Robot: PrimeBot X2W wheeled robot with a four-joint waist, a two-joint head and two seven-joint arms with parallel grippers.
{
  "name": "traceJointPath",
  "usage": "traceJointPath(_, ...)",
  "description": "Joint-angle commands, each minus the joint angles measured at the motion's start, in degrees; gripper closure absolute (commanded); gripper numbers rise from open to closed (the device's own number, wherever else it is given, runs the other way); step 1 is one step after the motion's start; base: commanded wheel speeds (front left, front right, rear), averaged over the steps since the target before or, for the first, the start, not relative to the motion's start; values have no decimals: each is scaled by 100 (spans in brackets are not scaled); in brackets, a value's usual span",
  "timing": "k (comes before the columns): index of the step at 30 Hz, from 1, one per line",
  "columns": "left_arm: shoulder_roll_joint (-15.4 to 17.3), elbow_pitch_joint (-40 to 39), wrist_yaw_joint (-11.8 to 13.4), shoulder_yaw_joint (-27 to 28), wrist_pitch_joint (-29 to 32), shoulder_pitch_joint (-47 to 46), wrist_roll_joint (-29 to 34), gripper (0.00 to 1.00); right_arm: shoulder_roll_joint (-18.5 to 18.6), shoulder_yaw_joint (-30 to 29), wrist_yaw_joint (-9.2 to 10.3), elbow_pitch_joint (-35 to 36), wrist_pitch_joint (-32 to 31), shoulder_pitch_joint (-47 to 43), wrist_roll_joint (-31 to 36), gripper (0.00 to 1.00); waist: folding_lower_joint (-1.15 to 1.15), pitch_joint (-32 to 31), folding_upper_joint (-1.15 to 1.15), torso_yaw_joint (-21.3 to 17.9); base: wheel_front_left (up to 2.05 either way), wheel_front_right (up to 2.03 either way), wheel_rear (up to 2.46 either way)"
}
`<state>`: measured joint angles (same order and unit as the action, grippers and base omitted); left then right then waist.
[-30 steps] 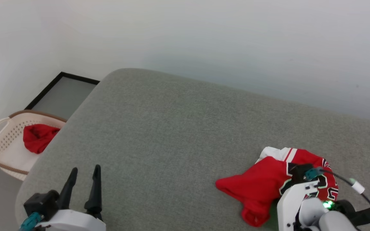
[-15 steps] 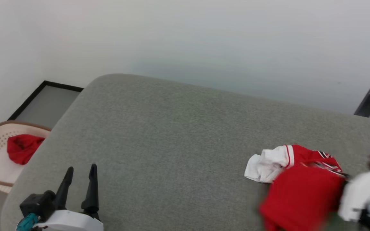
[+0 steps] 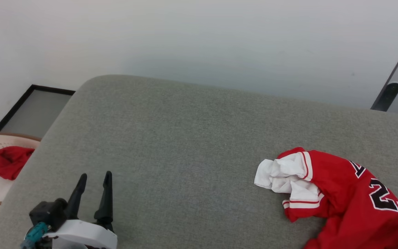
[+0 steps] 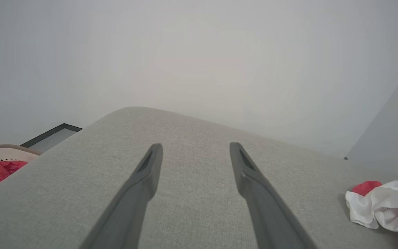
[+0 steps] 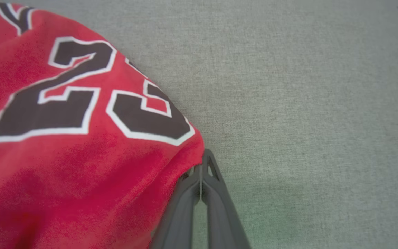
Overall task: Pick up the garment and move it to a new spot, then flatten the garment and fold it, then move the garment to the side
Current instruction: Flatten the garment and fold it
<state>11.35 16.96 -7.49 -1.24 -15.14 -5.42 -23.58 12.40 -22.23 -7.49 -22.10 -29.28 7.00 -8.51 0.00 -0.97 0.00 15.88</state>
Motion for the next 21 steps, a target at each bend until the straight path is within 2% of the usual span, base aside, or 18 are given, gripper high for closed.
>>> traceJointPath(1,28,15,0,-15,1,-43,-17,0,-20,-85,0,-85,64,130,61,100,0,12,0,-29,0,0,0)
traceJointPath(5,81,52,0,-105,1,-82,-52,0,-74,-157,1,-459,247,316,305,100,0,19,0,-121,0,0,0)
traceJointPath(6,86,50,0,-117,1,-92,-72,0,-72,-118,1,-512,325,358,350,67,0,16,0,-153,0,0,0)
traceJointPath(7,103,49,0,-141,1,-93,-73,0,-72,-60,1,-561,395,401,366,21,0,12,0,-193,0,0,0)
traceJointPath(8,117,45,0,-151,0,-97,-71,0,-79,-12,1,-592,474,439,353,0,0,10,0,-232,0,0,0)
traceJointPath(13,191,24,0,-186,1,-88,-95,0,-54,374,1,-542,871,519,206,0,0,-28,0,-464,0,0,0)
traceJointPath(21,327,-65,0,-368,1,-139,-134,0,49,945,1,159,1905,139,245,0,0,-55,0,-893,0,0,0)
